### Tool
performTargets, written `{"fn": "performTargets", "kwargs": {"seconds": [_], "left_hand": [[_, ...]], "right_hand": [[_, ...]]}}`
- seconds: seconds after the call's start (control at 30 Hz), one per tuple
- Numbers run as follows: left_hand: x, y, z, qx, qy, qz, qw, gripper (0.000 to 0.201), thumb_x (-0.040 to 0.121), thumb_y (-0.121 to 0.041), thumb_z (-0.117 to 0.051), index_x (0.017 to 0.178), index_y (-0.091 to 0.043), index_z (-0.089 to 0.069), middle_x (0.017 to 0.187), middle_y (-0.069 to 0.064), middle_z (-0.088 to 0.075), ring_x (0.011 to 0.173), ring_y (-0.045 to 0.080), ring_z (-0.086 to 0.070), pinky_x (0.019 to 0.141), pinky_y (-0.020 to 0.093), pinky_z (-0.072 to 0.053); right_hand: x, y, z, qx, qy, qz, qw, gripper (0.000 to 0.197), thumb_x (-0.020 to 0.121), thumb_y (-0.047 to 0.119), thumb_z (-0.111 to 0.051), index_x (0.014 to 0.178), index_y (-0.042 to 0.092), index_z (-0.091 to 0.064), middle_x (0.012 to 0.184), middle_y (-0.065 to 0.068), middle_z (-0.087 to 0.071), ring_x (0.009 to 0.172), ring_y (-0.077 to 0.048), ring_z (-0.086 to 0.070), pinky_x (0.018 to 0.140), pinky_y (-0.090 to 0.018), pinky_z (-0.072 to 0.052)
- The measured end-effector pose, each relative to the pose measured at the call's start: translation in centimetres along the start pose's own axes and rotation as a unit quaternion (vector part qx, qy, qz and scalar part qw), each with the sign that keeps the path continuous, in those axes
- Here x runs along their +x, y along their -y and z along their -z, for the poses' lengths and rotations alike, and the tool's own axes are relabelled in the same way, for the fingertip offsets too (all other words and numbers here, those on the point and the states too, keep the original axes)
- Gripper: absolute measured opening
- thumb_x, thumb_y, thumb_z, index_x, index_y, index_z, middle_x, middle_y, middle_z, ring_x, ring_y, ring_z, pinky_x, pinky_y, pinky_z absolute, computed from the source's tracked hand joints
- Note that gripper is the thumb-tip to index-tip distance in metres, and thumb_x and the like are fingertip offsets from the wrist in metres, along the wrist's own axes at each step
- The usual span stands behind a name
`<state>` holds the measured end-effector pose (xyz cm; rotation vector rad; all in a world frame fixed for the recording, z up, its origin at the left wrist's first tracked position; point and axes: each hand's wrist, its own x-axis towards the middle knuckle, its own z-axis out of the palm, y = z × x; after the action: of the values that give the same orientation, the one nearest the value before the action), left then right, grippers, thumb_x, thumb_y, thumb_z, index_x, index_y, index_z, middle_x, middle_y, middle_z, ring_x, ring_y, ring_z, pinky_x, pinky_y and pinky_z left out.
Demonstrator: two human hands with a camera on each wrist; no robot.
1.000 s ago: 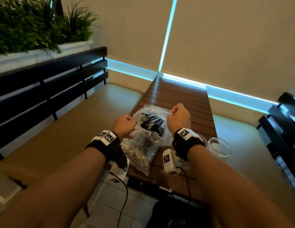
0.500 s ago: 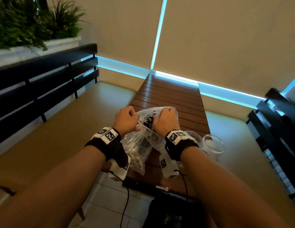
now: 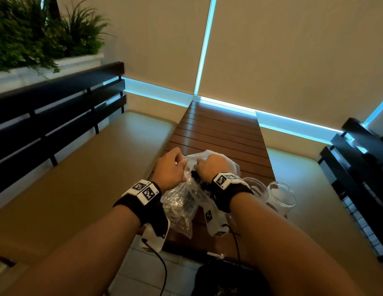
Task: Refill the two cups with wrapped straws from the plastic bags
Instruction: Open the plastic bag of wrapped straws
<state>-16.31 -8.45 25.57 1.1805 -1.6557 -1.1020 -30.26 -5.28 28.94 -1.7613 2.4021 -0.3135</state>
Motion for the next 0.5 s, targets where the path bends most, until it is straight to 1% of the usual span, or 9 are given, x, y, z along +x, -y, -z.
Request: {"fn": "performTargets", "kwargs": {"seconds": [0.03, 0.1, 0.17, 0.2, 0.27, 0.33, 0.37, 0.43, 0.5], "left_hand": [[0.0, 0.1, -0.1, 0.003, -0.002, -0.002, 1.0, 0.022, 0.097, -0.01, -0.058, 0.081, -0.003, -0.044, 0.09, 0.01, -0.067, 0.079, 0.02, -0.074, 0.054, 0.04, -0.062], [0.0, 0.4, 0.0, 0.009, -0.005, -0.006, 1.0, 0.023, 0.096, -0.011, -0.058, 0.078, -0.007, -0.045, 0.089, 0.011, -0.068, 0.077, 0.022, -0.074, 0.053, 0.04, -0.062], [0.0, 0.7, 0.2, 0.009, 0.0, -0.008, 1.0, 0.025, 0.096, -0.012, -0.058, 0.076, -0.009, -0.045, 0.087, 0.012, -0.068, 0.078, 0.022, -0.073, 0.053, 0.039, -0.062], [-0.1, 0.7, 0.4, 0.009, 0.005, -0.008, 1.0, 0.024, 0.096, -0.012, -0.058, 0.076, -0.009, -0.046, 0.087, 0.013, -0.068, 0.079, 0.024, -0.073, 0.054, 0.04, -0.062], [0.1, 1.0, 0.5, 0.022, 0.02, -0.013, 0.999, 0.02, 0.095, -0.011, -0.059, 0.078, -0.008, -0.048, 0.086, 0.012, -0.069, 0.077, 0.028, -0.073, 0.057, 0.045, -0.062], [0.5, 1.5, 0.6, 0.045, 0.04, -0.026, 0.998, 0.018, 0.092, -0.017, -0.061, 0.076, -0.018, -0.051, 0.084, 0.006, -0.068, 0.077, 0.026, -0.071, 0.061, 0.047, -0.061], [0.7, 1.9, 0.6, 0.065, 0.051, -0.032, 0.996, 0.018, 0.09, -0.023, -0.062, 0.075, -0.023, -0.052, 0.084, 0.002, -0.068, 0.078, 0.023, -0.069, 0.063, 0.047, -0.061], [1.1, 2.7, 0.5, 0.101, 0.071, -0.05, 0.991, 0.018, 0.088, -0.032, -0.062, 0.074, -0.03, -0.051, 0.082, -0.004, -0.065, 0.079, 0.017, -0.067, 0.065, 0.045, -0.061], [1.2, 3.4, 0.4, 0.11, 0.08, -0.054, 0.989, 0.02, 0.089, -0.034, -0.063, 0.074, -0.032, -0.05, 0.08, -0.005, -0.065, 0.075, 0.016, -0.066, 0.064, 0.044, -0.061]], "right_hand": [[0.1, 0.1, -0.2, -0.01, 0.022, -0.014, 1.0, 0.034, 0.1, 0.037, -0.041, 0.117, 0.017, -0.064, 0.099, -0.002, -0.064, 0.086, -0.021, -0.06, 0.069, -0.032, -0.045], [0.4, 0.2, -0.5, 0.011, 0.068, -0.056, 0.996, 0.031, 0.096, 0.041, -0.046, 0.104, 0.017, -0.064, 0.09, 0.001, -0.064, 0.078, -0.019, -0.059, 0.065, -0.029, -0.041], [0.2, 0.3, -0.4, 0.092, 0.09, -0.114, 0.985, 0.021, 0.093, 0.037, -0.049, 0.093, 0.019, -0.059, 0.077, 0.001, -0.059, 0.069, -0.016, -0.057, 0.059, -0.028, -0.042], [0.1, 0.5, -0.3, 0.122, 0.108, -0.133, 0.978, 0.019, 0.093, 0.033, -0.05, 0.097, 0.018, -0.059, 0.076, 0.001, -0.058, 0.066, -0.014, -0.056, 0.055, -0.027, -0.042], [0.3, 0.7, -0.5, 0.164, 0.137, -0.148, 0.966, 0.019, 0.094, 0.025, -0.053, 0.104, 0.011, -0.061, 0.084, -0.001, -0.06, 0.063, -0.011, -0.053, 0.05, -0.023, -0.04], [0.4, 1.1, -0.8, 0.191, 0.144, -0.162, 0.957, 0.016, 0.094, 0.023, -0.053, 0.089, 0.009, -0.06, 0.086, -0.003, -0.063, 0.059, -0.011, -0.054, 0.046, -0.022, -0.041], [0.8, 1.0, -1.2, 0.22, 0.147, -0.181, 0.947, 0.016, 0.092, 0.024, -0.055, 0.082, 0.012, -0.059, 0.081, -0.005, -0.066, 0.059, -0.014, -0.06, 0.046, -0.022, -0.045], [1.0, 1.5, -1.6, 0.295, 0.167, -0.218, 0.915, 0.015, 0.087, 0.027, -0.061, 0.082, 0.013, -0.063, 0.071, -0.008, -0.07, 0.058, -0.021, -0.069, 0.051, -0.029, -0.056], [1.5, 1.4, -2.3, 0.29, 0.163, -0.216, 0.918, 0.016, 0.082, 0.03, -0.064, 0.083, 0.014, -0.064, 0.074, -0.008, -0.072, 0.064, -0.025, -0.072, 0.064, -0.036, -0.061]]}}
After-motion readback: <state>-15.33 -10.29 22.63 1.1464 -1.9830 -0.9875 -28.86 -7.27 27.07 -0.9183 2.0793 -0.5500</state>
